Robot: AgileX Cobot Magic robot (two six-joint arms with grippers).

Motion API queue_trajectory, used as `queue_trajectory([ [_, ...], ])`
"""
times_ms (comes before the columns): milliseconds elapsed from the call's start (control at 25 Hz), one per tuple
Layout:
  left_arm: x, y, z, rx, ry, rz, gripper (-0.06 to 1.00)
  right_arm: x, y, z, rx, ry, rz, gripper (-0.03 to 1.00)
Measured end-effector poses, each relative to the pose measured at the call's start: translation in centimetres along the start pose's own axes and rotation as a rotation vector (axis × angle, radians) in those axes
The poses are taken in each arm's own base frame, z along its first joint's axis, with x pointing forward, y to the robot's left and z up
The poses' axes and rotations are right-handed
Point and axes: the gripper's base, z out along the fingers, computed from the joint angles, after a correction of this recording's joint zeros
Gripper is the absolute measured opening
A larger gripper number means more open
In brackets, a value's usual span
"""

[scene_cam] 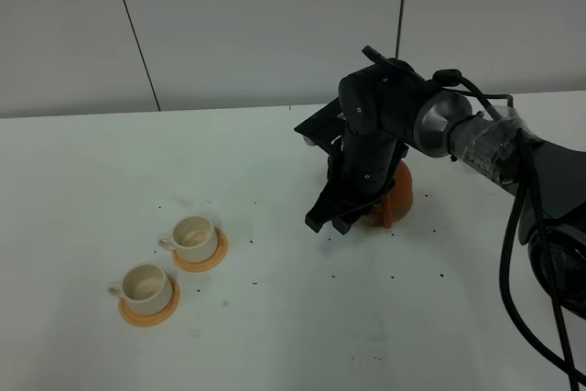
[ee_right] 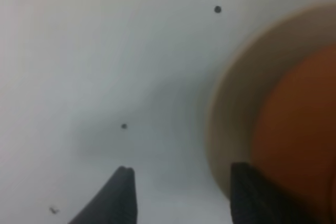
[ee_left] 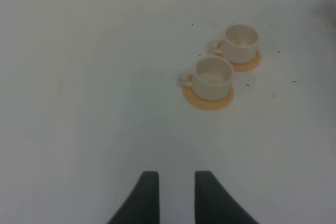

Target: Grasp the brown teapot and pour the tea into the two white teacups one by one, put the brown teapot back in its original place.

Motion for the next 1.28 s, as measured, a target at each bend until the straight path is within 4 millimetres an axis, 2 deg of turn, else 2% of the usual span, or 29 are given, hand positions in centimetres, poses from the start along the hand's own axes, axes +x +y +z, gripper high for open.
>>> queue_trajectory([
  [160,0.0,0.0,0.0,0.0,0.0,0.0,0.24,-0.8,0.2,-1.1,-0.042,-0.046,0.025,0.4],
  [400,0.0,0.0,0.0,0.0,0.0,0.0,0.24,-3.1,0.5,-5.9,-0.084,-0.164,0.04,0.4],
  [600,0.0,0.0,0.0,0.0,0.0,0.0,0.24,-3.6,-0.5,-9.3,0.031,-0.228,0.172,0.37],
  [720,0.0,0.0,0.0,0.0,0.0,0.0,0.24,-3.4,-1.1,-10.4,0.105,-0.234,0.202,0.36],
  [840,0.0,0.0,0.0,-0.001,0.0,0.0,0.24,-2.8,-1.0,-9.8,0.092,-0.199,0.206,0.36],
  [1120,0.0,0.0,0.0,-0.001,0.0,0.0,0.24,0.0,0.2,-4.2,-0.011,0.012,0.207,0.36],
  [1280,0.0,0.0,0.0,-0.001,0.0,0.0,0.24,1.0,0.2,-2.7,-0.008,0.078,0.214,0.36],
])
